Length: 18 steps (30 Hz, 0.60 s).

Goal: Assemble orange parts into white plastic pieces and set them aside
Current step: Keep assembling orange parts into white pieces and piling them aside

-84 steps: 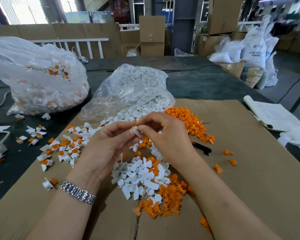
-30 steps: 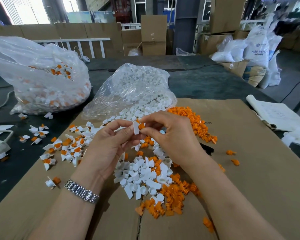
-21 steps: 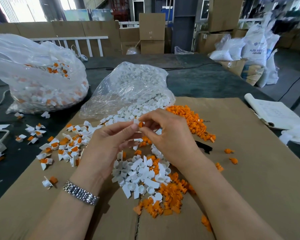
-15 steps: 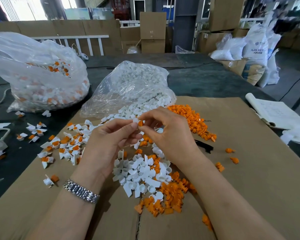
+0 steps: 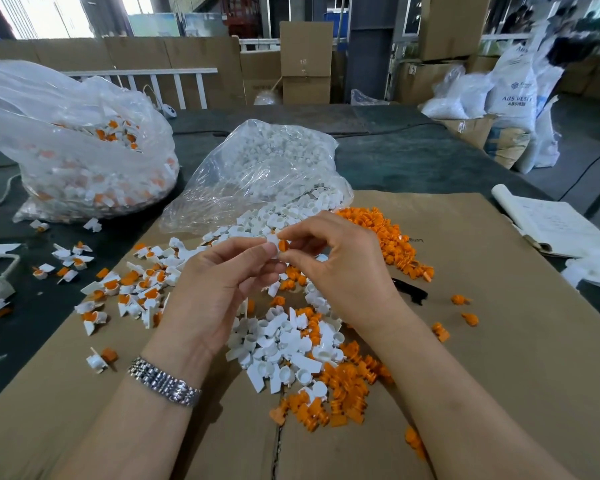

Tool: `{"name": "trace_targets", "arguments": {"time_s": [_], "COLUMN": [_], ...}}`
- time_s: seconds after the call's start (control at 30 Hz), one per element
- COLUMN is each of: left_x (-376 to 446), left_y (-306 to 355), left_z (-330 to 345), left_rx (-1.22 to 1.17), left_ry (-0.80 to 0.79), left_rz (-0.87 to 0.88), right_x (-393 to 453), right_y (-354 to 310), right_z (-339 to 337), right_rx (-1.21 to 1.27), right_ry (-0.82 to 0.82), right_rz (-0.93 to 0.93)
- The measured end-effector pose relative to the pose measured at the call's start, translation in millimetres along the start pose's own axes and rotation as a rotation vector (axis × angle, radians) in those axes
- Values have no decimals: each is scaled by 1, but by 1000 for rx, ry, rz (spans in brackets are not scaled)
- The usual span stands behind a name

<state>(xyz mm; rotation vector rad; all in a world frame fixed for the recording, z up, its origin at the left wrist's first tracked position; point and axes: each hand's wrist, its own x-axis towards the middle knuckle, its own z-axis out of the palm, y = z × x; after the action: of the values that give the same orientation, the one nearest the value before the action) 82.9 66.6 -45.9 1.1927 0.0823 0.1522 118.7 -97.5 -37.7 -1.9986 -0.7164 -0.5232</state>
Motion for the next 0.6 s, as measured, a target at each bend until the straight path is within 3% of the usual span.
{"name": "trace_targets", "arguments": {"time_s": [0.6], "left_x": [3], "left_y": [-2], "left_z": [-3], "left_rx": [156], "left_ry": [67], "left_rz": [3], "right_x": [0], "right_y": [-3], "right_z": [2], "right_rx": [-57], "right_ry": [-183], "right_rz": [56]}}
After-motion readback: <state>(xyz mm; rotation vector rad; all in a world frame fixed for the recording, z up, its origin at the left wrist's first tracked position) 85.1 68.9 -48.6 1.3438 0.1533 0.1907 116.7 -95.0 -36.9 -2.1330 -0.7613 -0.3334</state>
